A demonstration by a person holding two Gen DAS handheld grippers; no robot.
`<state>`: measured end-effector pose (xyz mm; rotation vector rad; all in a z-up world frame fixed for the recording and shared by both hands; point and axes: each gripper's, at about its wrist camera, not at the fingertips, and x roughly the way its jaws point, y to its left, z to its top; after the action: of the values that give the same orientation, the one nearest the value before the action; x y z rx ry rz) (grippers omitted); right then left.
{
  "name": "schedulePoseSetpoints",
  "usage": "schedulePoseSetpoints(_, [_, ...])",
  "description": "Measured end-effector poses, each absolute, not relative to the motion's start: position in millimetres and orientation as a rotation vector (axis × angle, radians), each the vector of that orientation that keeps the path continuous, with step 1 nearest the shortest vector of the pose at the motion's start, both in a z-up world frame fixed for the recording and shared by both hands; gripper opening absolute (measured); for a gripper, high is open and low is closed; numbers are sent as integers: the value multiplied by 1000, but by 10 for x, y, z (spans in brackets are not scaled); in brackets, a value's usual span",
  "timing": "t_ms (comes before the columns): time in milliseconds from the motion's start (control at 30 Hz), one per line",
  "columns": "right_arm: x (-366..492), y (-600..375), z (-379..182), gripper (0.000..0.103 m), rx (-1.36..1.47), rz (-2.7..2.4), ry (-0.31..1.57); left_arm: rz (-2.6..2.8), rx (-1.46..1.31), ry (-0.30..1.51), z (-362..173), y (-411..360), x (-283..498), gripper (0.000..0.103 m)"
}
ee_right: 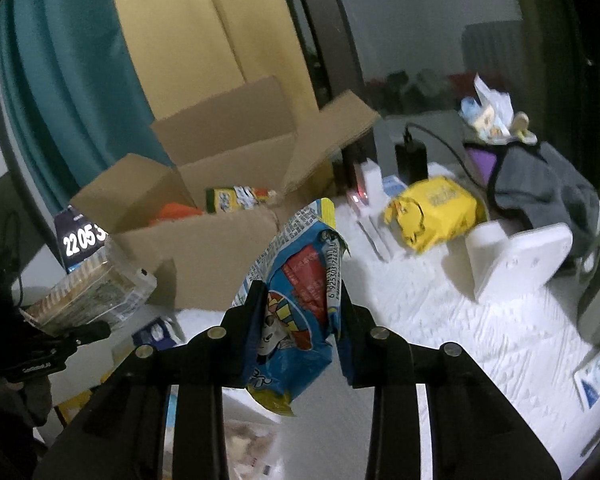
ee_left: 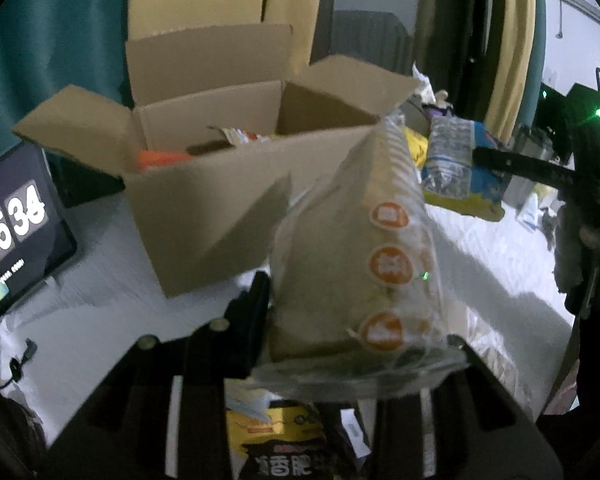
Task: Organize snacks
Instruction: 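Grasp the blue-white snack bag with the right gripper while the left grasps the bread loaf, then lower both held items into the box and open both grippers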
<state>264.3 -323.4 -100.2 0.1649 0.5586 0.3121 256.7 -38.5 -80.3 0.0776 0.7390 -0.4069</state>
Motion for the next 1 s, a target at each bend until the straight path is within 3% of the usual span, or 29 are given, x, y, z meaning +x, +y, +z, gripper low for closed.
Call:
schedulePoseSetpoints(633, [2943,-2909,-441,34,131,386,426,-338,28,600,-245,-70,2998,33])
schedulePoseSetpoints(1000, [3368,-2695,-315,34,106,416,402,-283,19,568,-184,-6,3465,33])
